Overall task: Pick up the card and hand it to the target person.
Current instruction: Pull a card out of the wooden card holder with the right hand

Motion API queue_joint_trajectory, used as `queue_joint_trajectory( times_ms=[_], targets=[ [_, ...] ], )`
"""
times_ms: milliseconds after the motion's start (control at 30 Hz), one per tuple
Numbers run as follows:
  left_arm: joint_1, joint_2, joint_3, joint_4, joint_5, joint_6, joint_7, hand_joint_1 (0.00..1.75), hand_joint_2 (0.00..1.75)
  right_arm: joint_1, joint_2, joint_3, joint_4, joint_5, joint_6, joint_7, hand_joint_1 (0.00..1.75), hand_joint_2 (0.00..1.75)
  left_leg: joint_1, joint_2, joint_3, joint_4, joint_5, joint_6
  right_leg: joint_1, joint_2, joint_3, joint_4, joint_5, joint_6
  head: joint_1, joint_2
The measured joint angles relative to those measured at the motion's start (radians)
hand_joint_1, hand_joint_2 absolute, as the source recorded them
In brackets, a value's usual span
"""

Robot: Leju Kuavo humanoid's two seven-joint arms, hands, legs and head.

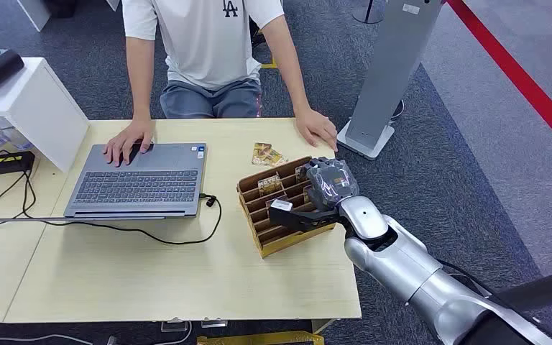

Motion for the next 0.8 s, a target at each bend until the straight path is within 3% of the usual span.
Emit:
queue_joint_trajectory(
  times_ms=[300,533,667,800],
  targets=[
    [0.0,0.0,0.0,0.0,0.002,0.001,0.0,0.0,1.75,-0.017,0.002,0.022,0.045,-0.035,-0.01,0.016,0.91,1.75,0.0,0.0,0.0,0.0,0.0,0.0,0.0,0.0,0.0,0.0,0.0,0.0,0.001,0.0],
    [0.0,0.0,0.0,0.0,0.002,0.0,0.0,0.0,1.75,-0.021,0.001,0.031,0.061,-0.044,-0.011,0.025,0.99,1.75,0.0,0.0,0.0,0.0,0.0,0.0,0.0,0.0,0.0,0.0,0.0,0.0,0.0,0.0],
    [0.001,0.0,0.0,0.0,0.002,0.0,0.0,0.0,1.75,-0.023,0.0,0.035,0.066,-0.047,-0.014,0.029,1.3,1.75,0.0,0.0,0.001,0.0,0.0,0.0,0.0,0.0,0.0,0.0,0.0,0.0,0.0,0.0],
    [0.0,0.0,0.0,0.0,0.002,0.0,0.0,0.0,1.75,-0.025,0.0,0.039,0.07,-0.05,-0.017,0.03,1.35,1.75,0.0,0.0,0.001,0.0,0.0,0.0,0.0,0.0,0.0,0.0,0.0,0.0,0.001,0.0]
  ],
)
